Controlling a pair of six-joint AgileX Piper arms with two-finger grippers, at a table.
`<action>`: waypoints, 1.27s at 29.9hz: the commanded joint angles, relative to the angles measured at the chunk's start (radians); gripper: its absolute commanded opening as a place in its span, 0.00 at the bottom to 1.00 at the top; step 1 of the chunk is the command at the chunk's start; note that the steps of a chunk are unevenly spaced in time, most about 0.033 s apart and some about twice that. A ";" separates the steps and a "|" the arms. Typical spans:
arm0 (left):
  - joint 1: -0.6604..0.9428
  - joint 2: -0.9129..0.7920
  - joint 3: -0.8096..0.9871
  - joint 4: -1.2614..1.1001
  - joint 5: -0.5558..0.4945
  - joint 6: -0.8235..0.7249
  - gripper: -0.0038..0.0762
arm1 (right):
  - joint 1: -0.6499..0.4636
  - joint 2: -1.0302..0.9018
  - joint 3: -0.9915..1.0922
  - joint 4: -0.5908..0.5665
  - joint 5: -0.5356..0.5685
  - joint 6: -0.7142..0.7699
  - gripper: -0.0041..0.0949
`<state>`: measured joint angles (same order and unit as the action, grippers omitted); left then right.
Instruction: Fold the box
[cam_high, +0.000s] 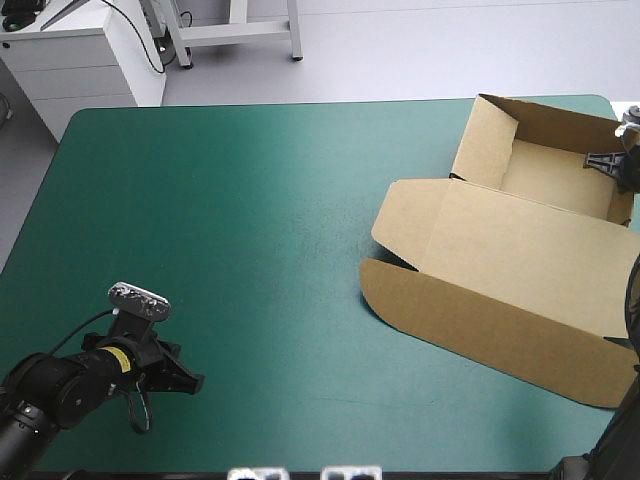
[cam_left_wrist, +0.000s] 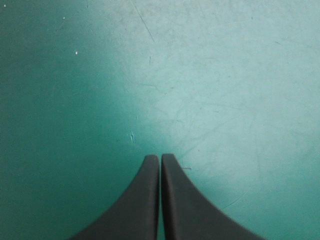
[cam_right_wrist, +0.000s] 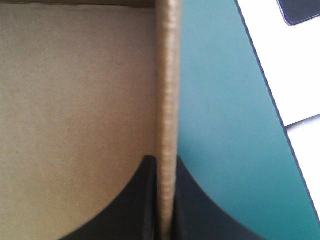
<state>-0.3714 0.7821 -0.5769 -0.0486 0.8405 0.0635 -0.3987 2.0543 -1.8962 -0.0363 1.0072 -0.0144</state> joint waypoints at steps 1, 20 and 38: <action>-0.002 -0.004 -0.028 -0.002 -0.038 -0.006 0.04 | -0.009 -0.046 -0.032 -0.046 -0.048 -0.014 0.05; -0.002 -0.004 -0.028 -0.006 -0.010 -0.006 0.04 | -0.018 -0.207 -0.093 0.081 0.053 -0.061 0.77; -0.002 -0.004 -0.028 0.005 -0.029 -0.006 0.04 | 0.123 -0.508 0.013 0.400 0.224 -0.290 0.04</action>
<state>-0.3714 0.7821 -0.5769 -0.0452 0.8621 0.0635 -0.3277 1.6580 -1.9054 0.3278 1.2446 -0.2740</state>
